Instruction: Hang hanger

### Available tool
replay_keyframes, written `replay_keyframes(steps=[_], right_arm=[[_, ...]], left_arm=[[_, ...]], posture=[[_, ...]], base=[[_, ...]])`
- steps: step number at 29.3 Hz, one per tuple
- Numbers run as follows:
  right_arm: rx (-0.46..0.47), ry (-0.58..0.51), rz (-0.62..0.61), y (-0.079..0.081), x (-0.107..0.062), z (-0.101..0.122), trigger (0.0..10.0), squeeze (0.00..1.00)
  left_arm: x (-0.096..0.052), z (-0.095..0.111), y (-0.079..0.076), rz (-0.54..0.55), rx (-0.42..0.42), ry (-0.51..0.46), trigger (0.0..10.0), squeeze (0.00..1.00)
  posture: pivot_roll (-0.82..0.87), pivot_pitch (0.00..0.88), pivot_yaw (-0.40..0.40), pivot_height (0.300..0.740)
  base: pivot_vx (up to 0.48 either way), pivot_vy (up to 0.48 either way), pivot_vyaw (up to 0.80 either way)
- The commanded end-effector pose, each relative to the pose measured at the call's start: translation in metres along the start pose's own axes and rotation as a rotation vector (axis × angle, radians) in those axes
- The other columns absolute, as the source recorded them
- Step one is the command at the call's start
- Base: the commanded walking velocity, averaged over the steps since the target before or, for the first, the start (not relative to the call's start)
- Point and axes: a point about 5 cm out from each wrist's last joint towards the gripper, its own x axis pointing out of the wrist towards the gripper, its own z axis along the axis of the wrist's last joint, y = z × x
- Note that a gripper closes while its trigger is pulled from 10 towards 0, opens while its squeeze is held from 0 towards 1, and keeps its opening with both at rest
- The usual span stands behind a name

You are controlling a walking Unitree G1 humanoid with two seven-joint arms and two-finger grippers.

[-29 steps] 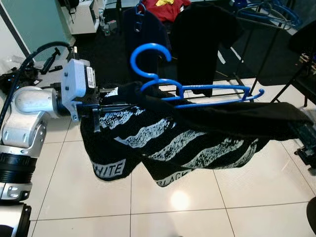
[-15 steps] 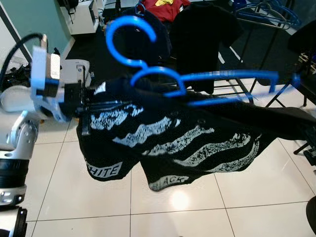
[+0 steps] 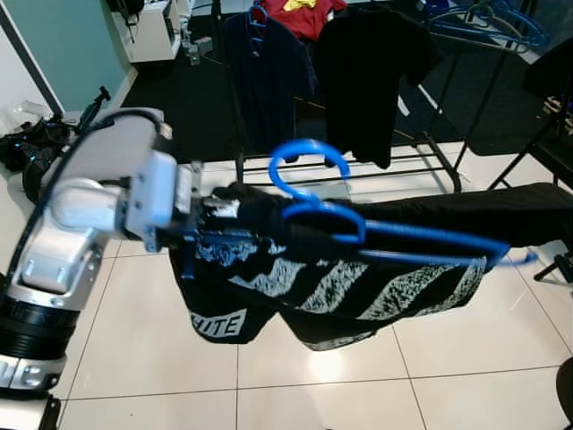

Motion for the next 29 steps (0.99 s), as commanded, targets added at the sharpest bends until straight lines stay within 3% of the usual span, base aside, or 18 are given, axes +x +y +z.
replay_keyframes(steps=[1,3,7,21,27,29], right_arm=[[-0.024,-0.034,-0.014,0.0,0.0,0.005,0.0,0.0],[-0.023,-0.028,-0.006,0.003,0.003,0.004,0.0,0.0],[-0.02,-0.008,0.012,0.007,0.007,-0.002,0.0,0.0],[-0.007,0.034,0.007,0.006,0.007,-0.013,0.0,0.0],[-0.003,0.043,0.003,0.007,0.007,-0.017,0.0,0.0],[-0.001,0.049,0.002,0.007,0.007,-0.02,0.0,0.0]], left_arm=[[-0.003,-0.005,0.0,0.011,0.032,0.057,10.0,0.0],[-0.001,-0.014,0.0,0.035,0.063,0.127,10.0,0.0],[0.002,-0.021,0.001,0.074,0.066,0.162,10.0,0.0],[-0.007,-0.007,0.018,0.21,0.041,0.035,10.0,0.0],[-0.009,-0.004,0.02,0.221,0.048,0.033,10.0,0.0],[-0.009,-0.007,0.019,0.215,0.073,0.079,10.0,0.0]], posture=[[-0.07,0.166,0.061,0.74],[-0.07,0.166,0.06,0.74],[-0.07,0.164,0.058,0.74],[-0.07,0.161,0.054,0.74],[-0.07,0.162,0.055,0.74],[-0.07,0.165,0.055,0.74]], base=[[0.0,0.0,0.0],[0.0,0.0,0.0],[0.0,0.0,0.0],[0.0,0.0,0.0],[0.0,0.0,0.0],[0.0,0.0,0.0]])
